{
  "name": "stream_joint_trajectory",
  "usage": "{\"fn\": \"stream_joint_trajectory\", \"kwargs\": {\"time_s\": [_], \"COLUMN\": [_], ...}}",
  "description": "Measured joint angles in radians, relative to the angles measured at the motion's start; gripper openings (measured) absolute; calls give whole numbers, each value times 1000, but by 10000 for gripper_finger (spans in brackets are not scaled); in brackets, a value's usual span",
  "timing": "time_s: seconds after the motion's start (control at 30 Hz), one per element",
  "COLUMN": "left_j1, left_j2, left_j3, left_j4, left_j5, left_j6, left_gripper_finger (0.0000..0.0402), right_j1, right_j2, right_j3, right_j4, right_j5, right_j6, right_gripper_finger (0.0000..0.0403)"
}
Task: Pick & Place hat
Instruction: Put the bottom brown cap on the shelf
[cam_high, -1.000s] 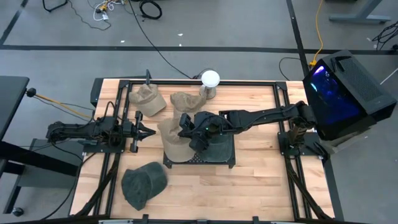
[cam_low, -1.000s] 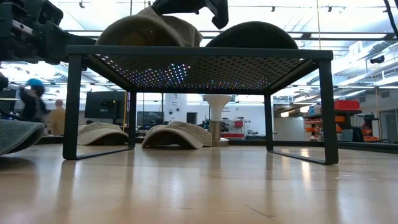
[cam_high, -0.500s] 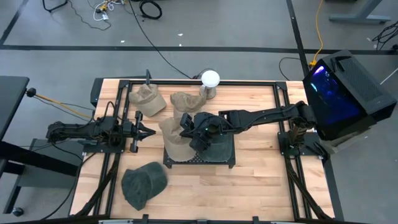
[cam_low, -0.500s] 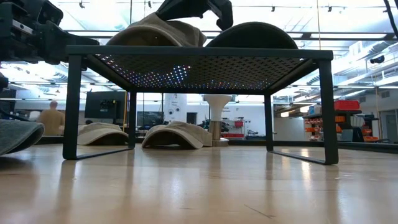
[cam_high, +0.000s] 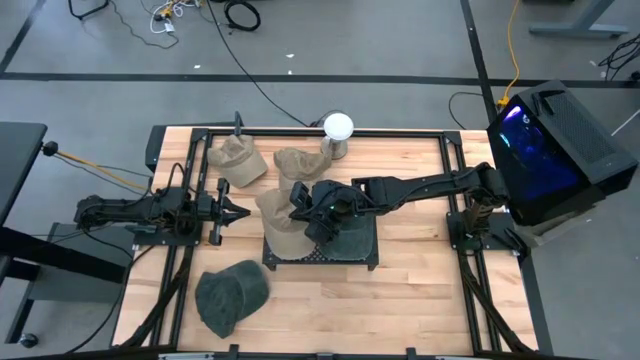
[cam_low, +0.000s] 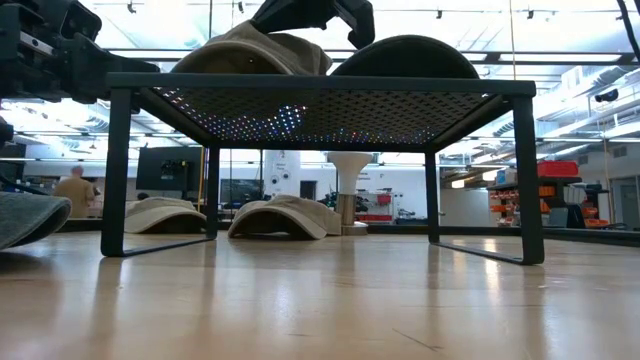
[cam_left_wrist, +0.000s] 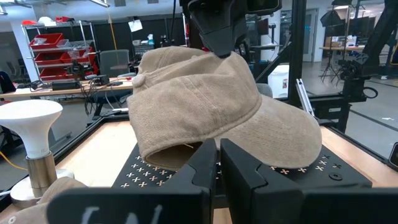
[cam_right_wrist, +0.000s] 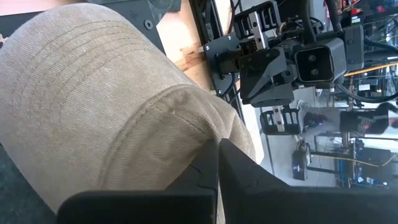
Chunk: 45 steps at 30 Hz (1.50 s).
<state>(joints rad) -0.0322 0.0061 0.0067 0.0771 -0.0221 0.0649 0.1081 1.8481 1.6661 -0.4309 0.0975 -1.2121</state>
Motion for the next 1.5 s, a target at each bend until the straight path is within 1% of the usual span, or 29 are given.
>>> {"fn": "stream_joint_trajectory", "kwargs": {"time_s": [0.93, 1.5], "left_j1": [0, 0], "left_j2": [0, 0], "left_j3": [0, 0], "left_j4": [0, 0], "left_j5": [0, 0], "left_j6": [0, 0], "left_gripper_finger": [30, 30], "right_j1": [0, -2], "right_j2": [0, 0], "right_j3": [0, 0], "right_j4": [-22, -22], "right_j5": [0, 0], "right_j6": [22, 29], "right_gripper_finger": [0, 52]}}
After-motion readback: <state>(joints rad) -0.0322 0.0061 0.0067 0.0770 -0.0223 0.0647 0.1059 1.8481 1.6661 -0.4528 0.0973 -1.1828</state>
